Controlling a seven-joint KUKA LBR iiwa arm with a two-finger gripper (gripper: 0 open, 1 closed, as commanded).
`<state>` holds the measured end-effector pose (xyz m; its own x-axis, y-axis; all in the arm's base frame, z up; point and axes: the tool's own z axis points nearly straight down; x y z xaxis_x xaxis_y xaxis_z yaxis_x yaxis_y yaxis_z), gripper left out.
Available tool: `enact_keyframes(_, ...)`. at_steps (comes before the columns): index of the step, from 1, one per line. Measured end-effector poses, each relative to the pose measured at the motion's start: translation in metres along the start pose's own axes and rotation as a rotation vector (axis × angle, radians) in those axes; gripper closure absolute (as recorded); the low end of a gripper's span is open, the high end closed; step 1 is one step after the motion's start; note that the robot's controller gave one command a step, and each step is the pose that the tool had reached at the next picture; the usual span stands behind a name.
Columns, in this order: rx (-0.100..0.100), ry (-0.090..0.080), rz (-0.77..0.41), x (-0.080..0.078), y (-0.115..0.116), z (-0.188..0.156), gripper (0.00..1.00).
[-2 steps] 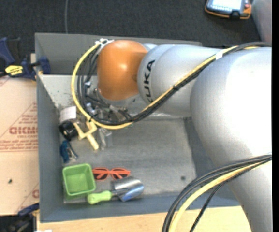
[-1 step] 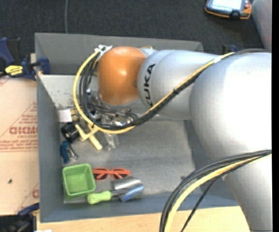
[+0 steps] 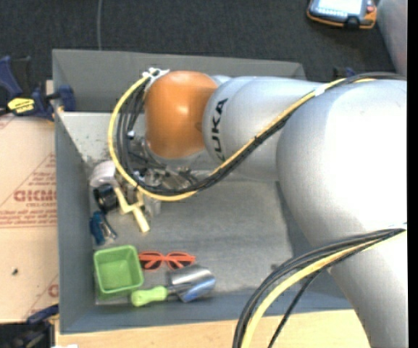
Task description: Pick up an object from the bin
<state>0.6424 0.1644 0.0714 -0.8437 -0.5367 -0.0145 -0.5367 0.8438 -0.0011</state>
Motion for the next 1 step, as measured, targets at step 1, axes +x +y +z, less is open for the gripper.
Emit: enact_keyframes(1, 0.0, 0.0, 0.001, 0.0, 0.0001, -0.0002, 1.0)
